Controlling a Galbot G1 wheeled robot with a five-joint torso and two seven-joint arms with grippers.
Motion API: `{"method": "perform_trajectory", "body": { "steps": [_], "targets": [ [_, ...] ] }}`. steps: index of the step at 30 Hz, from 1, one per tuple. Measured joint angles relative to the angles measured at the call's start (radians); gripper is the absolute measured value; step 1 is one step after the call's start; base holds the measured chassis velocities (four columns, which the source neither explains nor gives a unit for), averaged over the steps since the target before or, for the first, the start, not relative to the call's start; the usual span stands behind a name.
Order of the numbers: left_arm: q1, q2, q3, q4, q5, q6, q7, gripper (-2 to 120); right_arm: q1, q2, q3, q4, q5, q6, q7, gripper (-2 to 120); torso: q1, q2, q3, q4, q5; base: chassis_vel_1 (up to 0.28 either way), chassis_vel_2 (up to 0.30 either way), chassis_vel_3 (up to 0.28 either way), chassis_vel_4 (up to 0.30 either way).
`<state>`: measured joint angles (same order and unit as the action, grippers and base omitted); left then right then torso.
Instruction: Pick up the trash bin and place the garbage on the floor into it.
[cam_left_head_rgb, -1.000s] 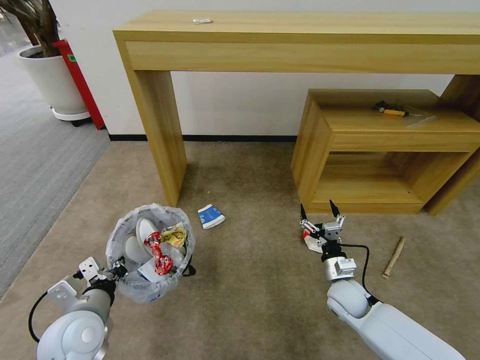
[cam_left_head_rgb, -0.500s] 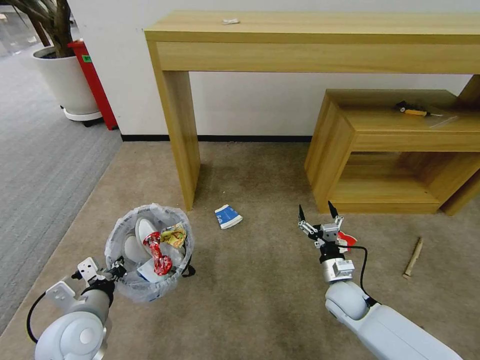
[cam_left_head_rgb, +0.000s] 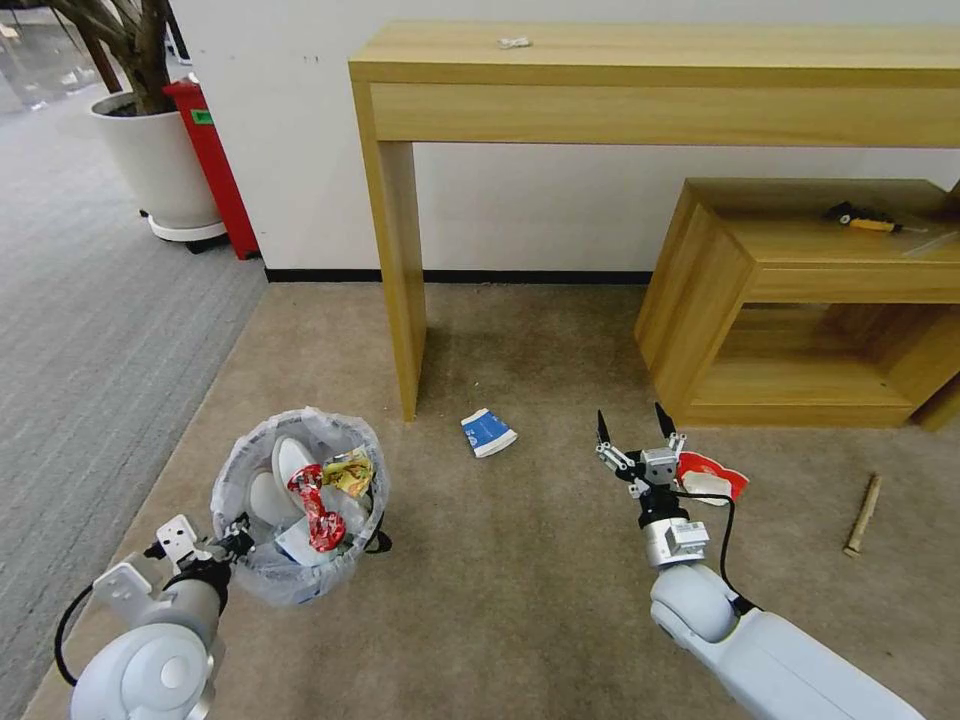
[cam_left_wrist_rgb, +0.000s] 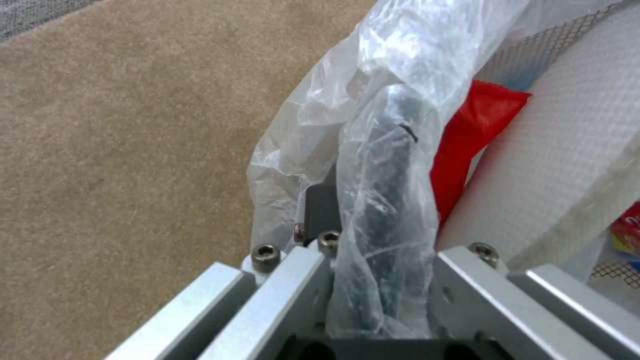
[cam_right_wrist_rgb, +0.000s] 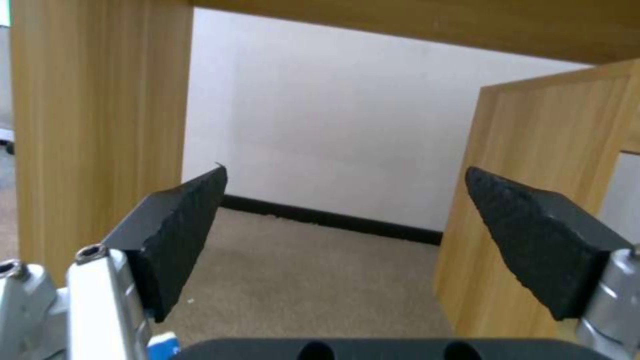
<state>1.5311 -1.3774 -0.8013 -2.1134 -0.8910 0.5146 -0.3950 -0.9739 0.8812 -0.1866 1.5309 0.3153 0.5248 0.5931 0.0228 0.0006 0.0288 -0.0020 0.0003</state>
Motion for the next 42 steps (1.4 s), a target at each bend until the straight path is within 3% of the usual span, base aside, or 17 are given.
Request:
{"method": "perform_trajectory", "body": {
  "steps": [7,18,29,35,42],
  "targets": [
    [-0.001,-0.001,0.003,0.003,0.001,0.0,0.001,0,-0.003,0.003,0.001,-0.005,-0.012,0.016,0.003,100,0.0,0.0,0.0,0.0002,0.0,0.014,0.017,-0.011,-0.014],
    [0.0,-0.012,0.016,0.009,0.015,-0.005,0.008,0,-0.01,-0.012,-0.002,0.024,-0.035,-0.033,0.072,100,0.0,0.0,0.0,0.0,0.0,0.0,0.0,0.0,0.0],
    [-0.003,-0.014,0.017,0.017,0.017,-0.008,0.011,0,-0.004,-0.008,-0.004,-0.026,-0.083,-0.054,0.128,82,0.0,0.0,0.0,0.0,0.0001,-0.083,0.082,0.072,-0.074],
    [-0.006,-0.018,0.019,0.02,0.018,-0.009,0.011,0,-0.001,-0.006,-0.004,-0.034,-0.085,-0.048,0.126,80,0.0,0.0,0.0,0.0001,0.0,-0.207,0.202,0.209,-0.211],
    [-0.012,-0.023,0.026,0.025,0.022,-0.009,0.012,0,-0.003,0.004,-0.016,-0.013,-0.067,-0.041,0.106,94,0.0,0.0,0.0,0.0002,-0.0001,-0.244,0.252,0.245,-0.234]
  ]
}}
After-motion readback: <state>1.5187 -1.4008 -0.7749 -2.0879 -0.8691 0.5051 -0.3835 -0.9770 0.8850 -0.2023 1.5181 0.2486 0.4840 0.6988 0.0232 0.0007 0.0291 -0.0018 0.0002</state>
